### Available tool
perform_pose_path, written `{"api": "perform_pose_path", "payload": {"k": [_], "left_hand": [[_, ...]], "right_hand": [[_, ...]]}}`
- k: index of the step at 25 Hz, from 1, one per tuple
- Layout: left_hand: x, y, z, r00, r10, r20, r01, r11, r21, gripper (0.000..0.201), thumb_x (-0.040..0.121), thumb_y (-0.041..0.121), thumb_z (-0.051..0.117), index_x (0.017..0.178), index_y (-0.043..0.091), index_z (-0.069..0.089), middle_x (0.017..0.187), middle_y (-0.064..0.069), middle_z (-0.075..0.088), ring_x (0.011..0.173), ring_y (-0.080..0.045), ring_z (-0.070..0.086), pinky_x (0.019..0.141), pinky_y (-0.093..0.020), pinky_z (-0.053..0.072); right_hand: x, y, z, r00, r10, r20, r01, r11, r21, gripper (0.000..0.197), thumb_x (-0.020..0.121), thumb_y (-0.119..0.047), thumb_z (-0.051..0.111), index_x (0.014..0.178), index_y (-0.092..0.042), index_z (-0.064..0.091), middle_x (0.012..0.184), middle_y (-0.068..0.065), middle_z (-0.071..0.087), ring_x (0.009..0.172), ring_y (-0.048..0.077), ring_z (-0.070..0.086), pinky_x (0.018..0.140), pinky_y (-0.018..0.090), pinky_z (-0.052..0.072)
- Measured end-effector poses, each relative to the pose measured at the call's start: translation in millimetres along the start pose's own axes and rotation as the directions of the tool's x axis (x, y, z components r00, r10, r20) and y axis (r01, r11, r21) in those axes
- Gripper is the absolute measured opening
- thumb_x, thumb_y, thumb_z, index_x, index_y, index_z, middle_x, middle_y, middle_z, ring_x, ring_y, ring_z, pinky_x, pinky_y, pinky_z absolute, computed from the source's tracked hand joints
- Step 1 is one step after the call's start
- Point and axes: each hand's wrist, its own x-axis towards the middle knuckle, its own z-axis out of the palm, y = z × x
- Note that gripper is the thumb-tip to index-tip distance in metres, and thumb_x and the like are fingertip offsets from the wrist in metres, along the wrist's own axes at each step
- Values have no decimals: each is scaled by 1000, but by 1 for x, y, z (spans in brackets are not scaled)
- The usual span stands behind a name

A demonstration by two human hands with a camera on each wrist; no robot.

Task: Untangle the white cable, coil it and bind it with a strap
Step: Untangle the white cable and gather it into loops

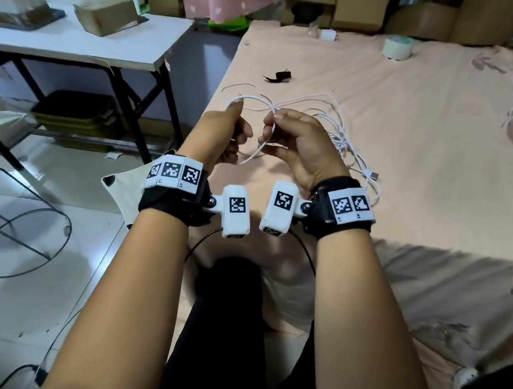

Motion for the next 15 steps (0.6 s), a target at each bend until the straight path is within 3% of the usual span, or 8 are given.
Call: {"api": "perform_pose_path", "payload": {"k": [3, 6, 10, 12, 15], "left_hand": [[-8, 5, -1, 981, -22, 194, 57, 983, -176, 31, 101, 33, 58, 83, 8, 61, 55, 0, 44, 49, -16, 37, 49, -27, 47], [-17, 16, -5, 938, -61, 340, 171, 937, -304, 37, 98, 40, 55, 88, 5, 63, 57, -4, 49, 46, -18, 49, 57, -35, 58], [-21, 17, -15, 881, -42, 471, 247, 890, -383, 56, 96, 49, 48, 78, -1, 68, 57, -9, 56, 48, -23, 56, 69, -44, 60], [-18, 12, -21, 851, 0, 525, 277, 850, -449, 69, 94, 57, 44, 76, -4, 71, 59, -12, 59, 52, -26, 59, 81, -51, 58], [-14, -3, -30, 781, 110, 615, 311, 785, -535, 76, 95, 58, 36, 80, -6, 75, 67, -16, 65, 61, -30, 64, 95, -57, 51]], "right_hand": [[5, -5, -6, 995, -52, -85, 44, 994, -100, 20, 101, -7, 52, 87, -7, 67, 64, 2, 62, 60, 17, 60, 63, 29, 50], [10, -11, -7, 993, -105, -61, 84, 955, -284, 17, 99, -8, 57, 90, -8, 72, 61, 0, 61, 54, 13, 54, 51, 21, 42], [15, -18, -10, 993, -101, 60, 117, 893, -434, 18, 96, -5, 62, 88, -13, 76, 61, 6, 58, 53, 14, 42, 52, 25, 31], [17, -21, -14, 990, -87, 108, 128, 876, -465, 17, 93, -8, 63, 88, -16, 78, 70, 14, 61, 59, 15, 45, 53, 25, 32], [19, -27, -18, 982, -39, 183, 118, 888, -444, 16, 98, -5, 59, 100, -5, 74, 61, -1, 60, 57, 6, 47, 54, 21, 32]]}}
